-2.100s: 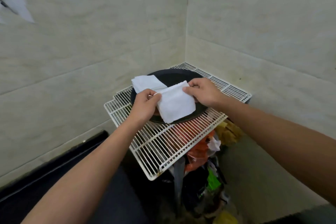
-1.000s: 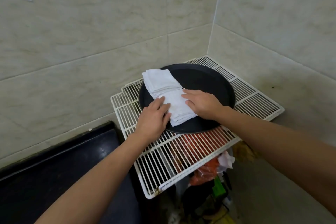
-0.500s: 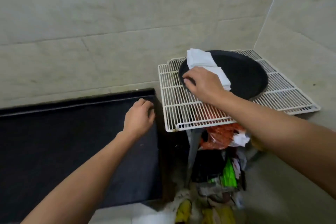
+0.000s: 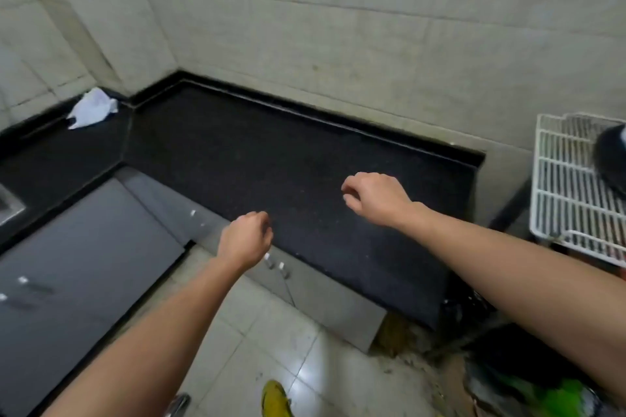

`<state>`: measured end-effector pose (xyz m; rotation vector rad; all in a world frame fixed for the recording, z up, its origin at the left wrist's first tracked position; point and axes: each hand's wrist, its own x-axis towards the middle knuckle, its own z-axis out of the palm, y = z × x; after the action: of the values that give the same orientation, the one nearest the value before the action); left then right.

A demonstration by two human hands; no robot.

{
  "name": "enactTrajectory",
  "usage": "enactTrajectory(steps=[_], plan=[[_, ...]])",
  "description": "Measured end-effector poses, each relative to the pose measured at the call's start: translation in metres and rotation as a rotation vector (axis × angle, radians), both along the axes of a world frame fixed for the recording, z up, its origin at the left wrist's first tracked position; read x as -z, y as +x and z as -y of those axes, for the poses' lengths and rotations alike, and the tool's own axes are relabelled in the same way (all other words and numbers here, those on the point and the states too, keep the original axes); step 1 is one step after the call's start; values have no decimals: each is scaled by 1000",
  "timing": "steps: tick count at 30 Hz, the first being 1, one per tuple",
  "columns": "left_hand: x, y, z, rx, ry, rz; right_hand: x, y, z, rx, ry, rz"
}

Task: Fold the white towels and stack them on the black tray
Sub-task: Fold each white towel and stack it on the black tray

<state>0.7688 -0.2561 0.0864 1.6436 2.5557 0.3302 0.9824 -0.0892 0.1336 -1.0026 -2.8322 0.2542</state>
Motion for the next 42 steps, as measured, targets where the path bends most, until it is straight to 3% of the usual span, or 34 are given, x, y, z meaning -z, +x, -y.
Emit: enactTrajectory(steps=[10,16,22,34,42], plan=[[6,-230,148,-238,-138,-45,40,-275,81,-221,-61,114],[2,-332,197,-387,-149,-29,32,-404,113,-368,-42,115],[19,-392,197,-450,-156,32,48,-500,106,-437,-52,171],[-1,-614,142,-548,-103,-9,46,-763,43,-522,-97,187],[9,-745,140,-586,-107,44,70,-907,55,-586,-161,330]])
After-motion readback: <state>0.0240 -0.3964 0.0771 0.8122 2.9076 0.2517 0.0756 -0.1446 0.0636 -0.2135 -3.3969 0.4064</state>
